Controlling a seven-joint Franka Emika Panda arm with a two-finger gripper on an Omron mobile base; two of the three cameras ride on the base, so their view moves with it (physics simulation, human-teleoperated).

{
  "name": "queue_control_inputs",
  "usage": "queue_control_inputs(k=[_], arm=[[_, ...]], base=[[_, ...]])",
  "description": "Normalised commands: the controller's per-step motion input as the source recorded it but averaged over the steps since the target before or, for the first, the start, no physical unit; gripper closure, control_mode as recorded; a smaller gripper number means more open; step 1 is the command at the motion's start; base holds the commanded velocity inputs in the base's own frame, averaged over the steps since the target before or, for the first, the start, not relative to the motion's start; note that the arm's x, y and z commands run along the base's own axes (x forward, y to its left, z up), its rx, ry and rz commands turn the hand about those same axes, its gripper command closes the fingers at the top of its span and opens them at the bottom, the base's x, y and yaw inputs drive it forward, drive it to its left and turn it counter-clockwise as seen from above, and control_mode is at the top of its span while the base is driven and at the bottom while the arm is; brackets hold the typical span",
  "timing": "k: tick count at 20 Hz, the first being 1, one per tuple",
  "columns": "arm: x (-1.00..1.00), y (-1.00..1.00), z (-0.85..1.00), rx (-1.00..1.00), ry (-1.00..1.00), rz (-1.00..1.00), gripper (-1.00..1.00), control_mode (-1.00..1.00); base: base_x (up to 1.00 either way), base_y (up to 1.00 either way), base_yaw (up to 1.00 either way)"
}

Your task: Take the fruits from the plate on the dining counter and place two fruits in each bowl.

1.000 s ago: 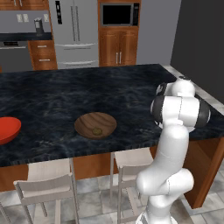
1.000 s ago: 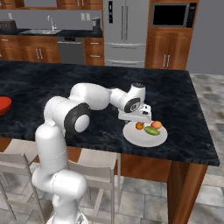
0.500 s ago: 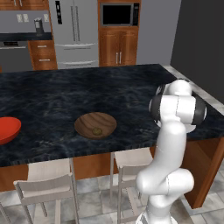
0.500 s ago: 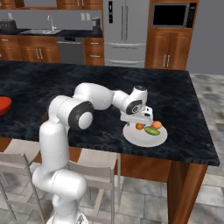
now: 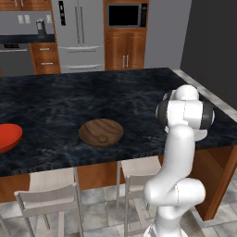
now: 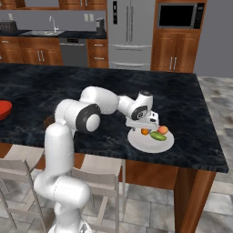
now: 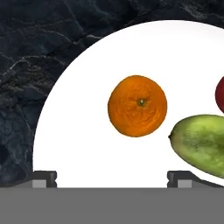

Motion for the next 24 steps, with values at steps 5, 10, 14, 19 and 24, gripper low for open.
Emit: queue_control_inputs(k=[5,10,14,19,24], arm=[[0.21,-0.03,-0.05,0.0,0.0,0.0,-1.0,-1.0],[0.16,-0.05,-0.09,0.0,0.0,0.0,-1.0,-1.0],[0.06,-0.05,-0.17,0.0,0.0,0.0,-1.0,-1.0],[0.11,-0.03,-0.18,0.0,0.0,0.0,-1.0,-1.0],[0.16,-0.11,-0.07,0.0,-0.01,0.0,-1.0,-1.0]], base=[[0.0,0.0,0.0],[0.0,0.0,0.0],[0.0,0.0,0.0],[0.0,0.0,0.0],[0.0,0.0,0.0]])
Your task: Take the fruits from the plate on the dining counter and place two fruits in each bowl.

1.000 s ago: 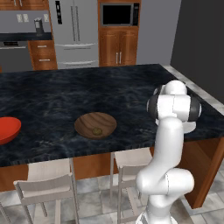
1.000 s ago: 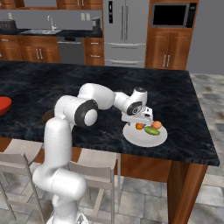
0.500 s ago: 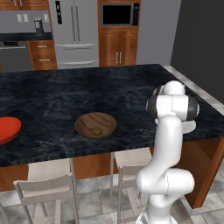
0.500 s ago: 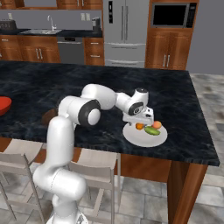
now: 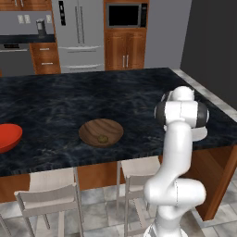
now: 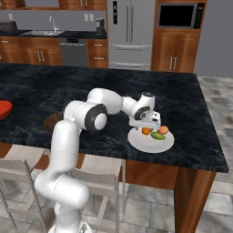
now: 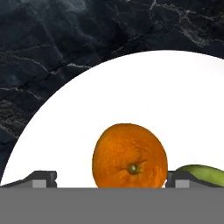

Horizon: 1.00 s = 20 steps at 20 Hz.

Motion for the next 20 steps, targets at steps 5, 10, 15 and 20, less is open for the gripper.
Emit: queue_control_inputs(k=[5,10,15,20], arm=[[0.15,-0.18,-0.06,0.0,-0.02,0.0,-1.0,-1.0],[0.01,-0.15,-0.33,0.0,0.0,0.0,-1.0,-1.0],[-0.17,0.0,-0.6,0.0,0.0,0.0,1.0,-1.0],[-0.24,-0.03,-0.44,0.0,0.0,0.0,1.0,-1.0]], base=[[0.0,0.0,0.0],[0.0,0.0,0.0],[0.0,0.0,0.0],[0.0,0.0,0.0]])
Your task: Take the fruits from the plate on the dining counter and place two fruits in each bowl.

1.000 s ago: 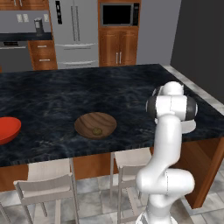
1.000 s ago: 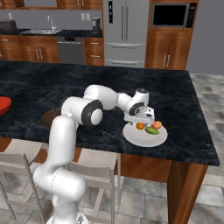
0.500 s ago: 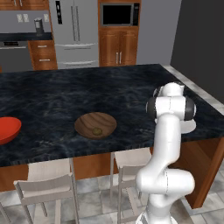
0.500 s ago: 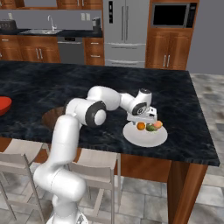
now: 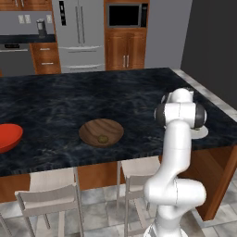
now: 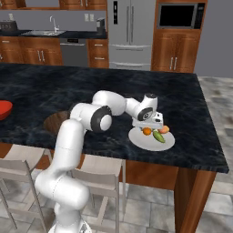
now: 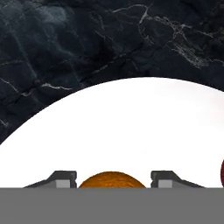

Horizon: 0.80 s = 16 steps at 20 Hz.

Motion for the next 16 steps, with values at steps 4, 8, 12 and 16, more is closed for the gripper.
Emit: queue_control_inputs(k=[4,8,12,16], arm=[[-0.54,-0.1,-0.02,0.0,0.0,-0.01,1.0,-1.0],[-0.74,0.33,0.47,0.0,0.0,-0.09,1.0,-1.0],[-0.92,0.93,0.83,0.0,0.0,-0.11,1.0,-1.0],[-0.64,1.0,1.0,-0.02,0.0,-0.07,1.0,-1.0]], base=[[0.0,0.0,0.0],[0.0,0.0,0.0],[0.0,0.0,0.0],[0.0,0.0,0.0]])
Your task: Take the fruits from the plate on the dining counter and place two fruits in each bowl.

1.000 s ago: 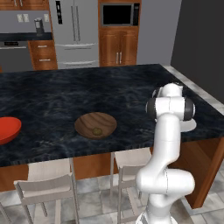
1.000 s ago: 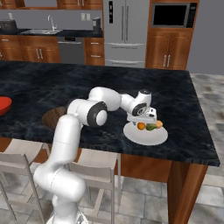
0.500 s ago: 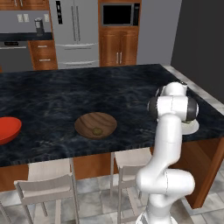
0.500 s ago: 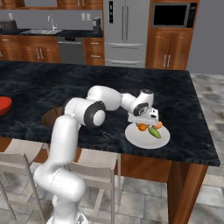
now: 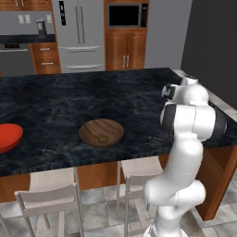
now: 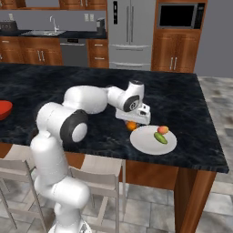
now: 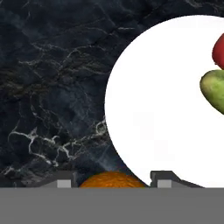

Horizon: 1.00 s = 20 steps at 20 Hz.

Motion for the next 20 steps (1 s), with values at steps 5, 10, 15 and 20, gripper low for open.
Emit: queue_control_inputs(k=[5,10,15,20], arm=[[-0.32,1.0,0.75,-0.08,0.0,-0.03,1.0,-1.0],[0.0,1.0,0.35,-0.02,0.0,0.0,1.0,-1.0],[0.0,1.0,0.31,0.01,0.08,0.06,1.0,-1.0],[0.0,1.0,0.01,0.06,0.13,0.13,1.0,-1.0]], base=[[0.0,0.0,0.0],[0.0,0.0,0.0],[0.0,0.0,0.0],[0.0,0.0,0.0]])
